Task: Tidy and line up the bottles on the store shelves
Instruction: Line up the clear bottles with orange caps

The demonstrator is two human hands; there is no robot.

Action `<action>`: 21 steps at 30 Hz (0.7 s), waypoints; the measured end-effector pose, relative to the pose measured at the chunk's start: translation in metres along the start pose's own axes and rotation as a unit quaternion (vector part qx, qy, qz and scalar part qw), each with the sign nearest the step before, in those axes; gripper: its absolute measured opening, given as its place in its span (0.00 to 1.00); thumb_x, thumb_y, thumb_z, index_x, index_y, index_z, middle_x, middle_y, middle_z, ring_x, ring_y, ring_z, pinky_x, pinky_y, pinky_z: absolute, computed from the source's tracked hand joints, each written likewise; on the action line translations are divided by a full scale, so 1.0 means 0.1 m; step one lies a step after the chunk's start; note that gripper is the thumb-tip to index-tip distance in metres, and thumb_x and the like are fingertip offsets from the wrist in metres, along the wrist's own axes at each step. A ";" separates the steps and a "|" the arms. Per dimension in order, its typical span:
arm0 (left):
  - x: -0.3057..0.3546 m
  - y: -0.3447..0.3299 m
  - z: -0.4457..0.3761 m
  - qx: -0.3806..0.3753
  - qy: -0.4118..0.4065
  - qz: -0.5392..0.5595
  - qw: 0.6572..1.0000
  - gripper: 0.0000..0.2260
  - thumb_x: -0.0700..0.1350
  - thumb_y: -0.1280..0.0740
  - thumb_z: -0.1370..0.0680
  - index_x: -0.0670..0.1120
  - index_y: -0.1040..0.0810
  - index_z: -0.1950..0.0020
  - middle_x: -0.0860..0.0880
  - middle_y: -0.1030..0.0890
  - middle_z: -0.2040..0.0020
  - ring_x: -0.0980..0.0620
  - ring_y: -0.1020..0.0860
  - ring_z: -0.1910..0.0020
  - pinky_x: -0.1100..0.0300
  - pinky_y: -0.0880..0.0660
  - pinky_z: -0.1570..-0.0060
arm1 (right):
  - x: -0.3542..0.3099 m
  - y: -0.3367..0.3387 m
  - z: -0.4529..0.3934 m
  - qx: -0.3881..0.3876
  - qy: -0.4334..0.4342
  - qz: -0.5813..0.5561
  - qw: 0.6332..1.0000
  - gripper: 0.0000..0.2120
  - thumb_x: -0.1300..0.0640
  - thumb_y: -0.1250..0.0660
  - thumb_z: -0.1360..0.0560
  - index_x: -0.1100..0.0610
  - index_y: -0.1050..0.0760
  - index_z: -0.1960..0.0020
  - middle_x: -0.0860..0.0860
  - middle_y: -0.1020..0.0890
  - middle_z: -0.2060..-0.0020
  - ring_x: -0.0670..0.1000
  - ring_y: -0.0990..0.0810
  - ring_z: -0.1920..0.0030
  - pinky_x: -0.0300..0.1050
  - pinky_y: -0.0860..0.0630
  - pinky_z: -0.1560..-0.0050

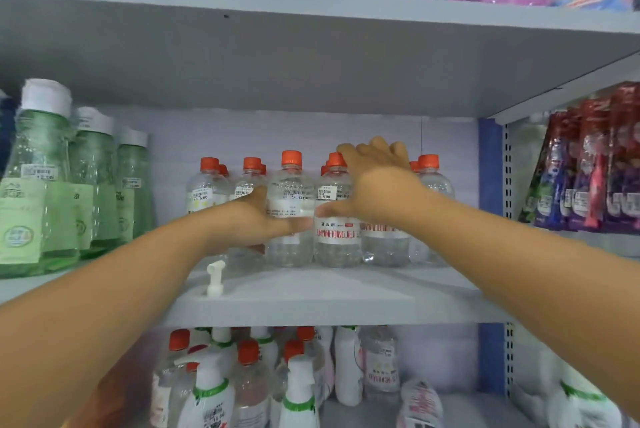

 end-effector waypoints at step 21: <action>-0.05 -0.04 0.03 0.069 -0.001 0.027 0.997 0.33 0.61 0.19 0.35 0.54 0.29 0.36 0.55 0.17 0.46 0.54 0.17 0.48 0.52 0.17 0.46 | 0.30 0.00 -0.37 -0.040 0.000 -0.238 0.971 0.18 0.37 0.36 0.21 0.48 0.18 0.43 0.45 0.17 0.49 0.50 0.20 0.48 0.46 0.24 0.48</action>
Point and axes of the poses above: each hand's wrist, its own z-axis away from the middle knuckle, its own y-axis out of the back of the hand, x = y × z, the point moved 1 cm from there along -z, towards the middle knuckle
